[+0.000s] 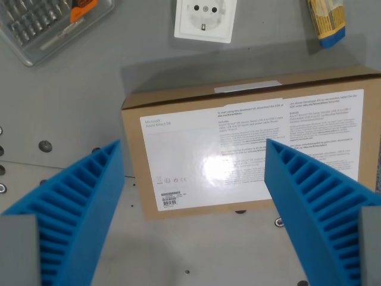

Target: Move above the white socket

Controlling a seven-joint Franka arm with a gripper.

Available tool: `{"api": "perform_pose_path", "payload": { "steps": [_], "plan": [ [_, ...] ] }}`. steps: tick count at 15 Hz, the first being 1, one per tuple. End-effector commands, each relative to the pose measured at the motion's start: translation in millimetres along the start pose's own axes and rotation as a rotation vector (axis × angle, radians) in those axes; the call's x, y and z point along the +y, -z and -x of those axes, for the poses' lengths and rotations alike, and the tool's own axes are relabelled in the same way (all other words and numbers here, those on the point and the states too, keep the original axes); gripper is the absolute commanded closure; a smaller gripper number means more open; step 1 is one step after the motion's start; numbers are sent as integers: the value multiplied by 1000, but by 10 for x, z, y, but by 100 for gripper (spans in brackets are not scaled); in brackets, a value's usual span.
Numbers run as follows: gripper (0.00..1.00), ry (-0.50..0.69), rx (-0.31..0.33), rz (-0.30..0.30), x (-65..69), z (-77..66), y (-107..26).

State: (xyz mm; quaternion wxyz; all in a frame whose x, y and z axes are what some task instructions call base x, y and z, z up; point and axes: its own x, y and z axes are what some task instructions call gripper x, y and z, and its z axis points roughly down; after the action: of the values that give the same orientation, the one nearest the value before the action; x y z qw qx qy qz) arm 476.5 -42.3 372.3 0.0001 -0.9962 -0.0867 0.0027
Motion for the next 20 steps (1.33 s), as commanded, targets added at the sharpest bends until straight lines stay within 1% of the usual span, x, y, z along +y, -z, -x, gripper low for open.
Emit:
{"api": "perform_pose_path", "payload": {
  "steps": [1,10,16,20],
  "plan": [
    [0,0,4,1,0,1,19],
    [0,-11,4,1,4,-12,-20],
    [0,-30,22,5,16,-46,-107],
    [0,-46,27,4,27,-77,-195]
  ]
}}
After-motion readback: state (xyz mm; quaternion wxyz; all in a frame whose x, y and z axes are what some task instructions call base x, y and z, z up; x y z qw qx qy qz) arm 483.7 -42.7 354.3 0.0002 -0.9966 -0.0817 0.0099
